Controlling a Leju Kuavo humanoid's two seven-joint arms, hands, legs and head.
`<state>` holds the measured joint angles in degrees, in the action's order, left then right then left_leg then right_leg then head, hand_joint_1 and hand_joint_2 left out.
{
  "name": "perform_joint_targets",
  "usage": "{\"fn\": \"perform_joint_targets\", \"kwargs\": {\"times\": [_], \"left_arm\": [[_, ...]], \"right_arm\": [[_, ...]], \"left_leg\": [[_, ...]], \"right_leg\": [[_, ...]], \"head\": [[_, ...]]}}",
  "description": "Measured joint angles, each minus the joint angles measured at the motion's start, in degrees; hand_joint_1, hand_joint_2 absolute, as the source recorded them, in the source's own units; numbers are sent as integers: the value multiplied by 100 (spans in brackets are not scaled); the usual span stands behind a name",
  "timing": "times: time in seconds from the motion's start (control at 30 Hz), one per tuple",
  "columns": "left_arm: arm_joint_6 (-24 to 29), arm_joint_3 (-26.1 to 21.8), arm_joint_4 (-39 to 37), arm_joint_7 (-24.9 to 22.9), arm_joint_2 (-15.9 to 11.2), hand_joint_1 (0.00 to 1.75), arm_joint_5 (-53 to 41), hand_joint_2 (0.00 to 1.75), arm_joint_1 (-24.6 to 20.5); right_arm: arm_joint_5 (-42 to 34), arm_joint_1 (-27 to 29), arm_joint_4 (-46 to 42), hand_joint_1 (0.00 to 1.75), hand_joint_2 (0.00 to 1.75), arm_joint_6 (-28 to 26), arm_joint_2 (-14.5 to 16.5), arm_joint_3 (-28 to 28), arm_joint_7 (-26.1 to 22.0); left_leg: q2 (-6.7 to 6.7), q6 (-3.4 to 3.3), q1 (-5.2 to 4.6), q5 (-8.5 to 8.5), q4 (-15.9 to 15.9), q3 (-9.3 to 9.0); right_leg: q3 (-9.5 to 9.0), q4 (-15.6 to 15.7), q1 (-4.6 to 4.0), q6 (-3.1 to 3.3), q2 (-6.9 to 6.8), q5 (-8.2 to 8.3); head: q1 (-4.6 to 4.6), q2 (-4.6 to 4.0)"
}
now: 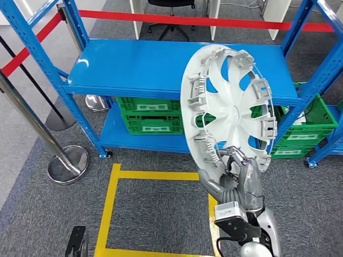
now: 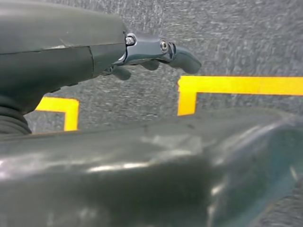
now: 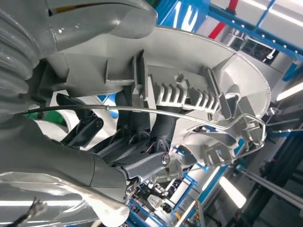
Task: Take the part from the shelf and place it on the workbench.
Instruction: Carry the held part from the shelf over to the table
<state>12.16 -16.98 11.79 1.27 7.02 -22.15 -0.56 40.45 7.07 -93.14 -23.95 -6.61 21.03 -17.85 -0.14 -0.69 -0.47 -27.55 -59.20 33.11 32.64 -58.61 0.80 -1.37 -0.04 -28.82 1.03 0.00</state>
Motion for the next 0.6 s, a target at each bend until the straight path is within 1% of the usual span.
{"fn": "perform_joint_targets", "kwargs": {"times": [0.07, 0.1, 0.13, 0.17, 0.2, 0.23, 0.27, 0.3, 0.33, 0.37, 0.4, 0.43, 0.47, 0.5, 0.57, 0.6], "left_arm": [[-29, -4, -12, -22, 25, 0, 6, 0, 15], [-35, -8, -15, -24, 34, 0, 9, 0, 20], [-39, -17, -16, -23, 44, 0, 10, 0, 21], [-42, -27, -17, -23, 51, 0, 10, 0, 19], [-43, -38, -19, -22, 54, 0, 11, 0, 19], [-48, -47, -21, -22, 58, 0, 14, 0, 21], [-66, -52, -23, -33, 64, 0, 25, 0, 24], [-95, -61, -25, -55, 69, 0, 37, 0, 26], [-124, -73, -27, -84, 73, 0, 50, 0, 26], [-145, -85, -27, -110, 77, 0, 62, 0, 25], [-144, -98, -27, -115, 80, 0, 65, 0, 24], [-122, -110, -27, -96, 83, 0, 66, 0, 22], [-86, -122, -27, -53, 86, 0, 65, 0, 20], [-46, -133, -27, 2, 89, 0, 62, 0, 19], [30, -156, -27, 118, 92, 0, 56, 0, 18], [56, -167, -27, 173, 90, 0, 53, 0, 17]], "right_arm": [[19, -13, 10, 175, 175, 13, 4, 1, 5], [19, -17, 14, 175, 175, 16, 5, 3, 8], [19, -21, 19, 175, 175, 19, 5, 6, 10], [19, -22, 27, 175, 175, 19, 5, 10, 12], [19, -23, 37, 175, 175, 20, 5, 14, 12], [20, -22, 49, 175, 175, 20, 5, 16, 11], [22, -22, 61, 175, 175, 23, 5, 16, 11], [25, -24, 72, 175, 175, 31, 5, 17, 10], [32, -30, 81, 175, 175, 44, 5, 17, 10], [47, -42, 90, 175, 175, 60, 5, 17, 11], [68, -62, 101, 175, 175, 78, 5, 20, 12], [90, -82, 110, 175, 175, 92, 6, 25, 12], [109, -95, 119, 175, 175, 101, 8, 30, 14], [120, -100, 126, 175, 175, 106, 9, 35, 15], [125, -92, 130, 175, 175, 107, 10, 38, 24], [130, -89, 132, 175, 175, 100, 10, 36, 31]], "left_leg": [[2, -28, 17, 8, 73, 10], [4, -51, 33, 24, 101, 7], [6, -75, 49, 42, 128, 4], [9, -93, 56, 53, 139, 4], [10, -106, 53, 58, 137, 12], [11, -109, 49, 59, 135, 18], [11, -110, 45, 61, 131, 20], [11, -111, 43, 61, 125, 21], [10, -109, 44, 59, 116, 20], [9, -101, 45, 54, 101, 20], [9, -85, 37, 47, 84, 27], [8, -67, 26, 40, 56, 45], [8, -42, 16, 42, 35, 66], [8, -17, 8, 50, 23, 86], [6, 33, 17, 57, 12, 107], [4, 63, 22, 10, -38, 127]], "right_leg": [[41, -4, -2, -59, -6, -2], [79, -62, -3, -84, -7, -59], [156, -219, -3, -106, -5, -173], [292, -507, 2, -125, -3, -345], [458, -882, 3, -141, -3, -528], [624, -1255, 4, -157, -3, -675], [735, -1508, 5, -170, -3, -735], [749, -1550, 5, -177, -4, -684], [655, -1367, 6, -178, -4, -532], [469, -995, 8, -171, -7, -320], [272, -611, 6, -161, -8, -175], [107, -285, 4, -142, -6, -79], [10, -88, -2, -118, -4, -43], [-16, -35, -12, -92, 0, -65], [-11, -15, -13, -28, -3, -35], [-13, -6, -4, 4, -12, -23]], "head": [[2, 0], [9, -1], [17, -1], [23, -1], [32, -1], [34, 0], [33, 0], [35, 0], [35, 0], [36, 0], [36, 0], [32, 0], [27, 0], [23, 0], [22, 0], [14, 0]]}}
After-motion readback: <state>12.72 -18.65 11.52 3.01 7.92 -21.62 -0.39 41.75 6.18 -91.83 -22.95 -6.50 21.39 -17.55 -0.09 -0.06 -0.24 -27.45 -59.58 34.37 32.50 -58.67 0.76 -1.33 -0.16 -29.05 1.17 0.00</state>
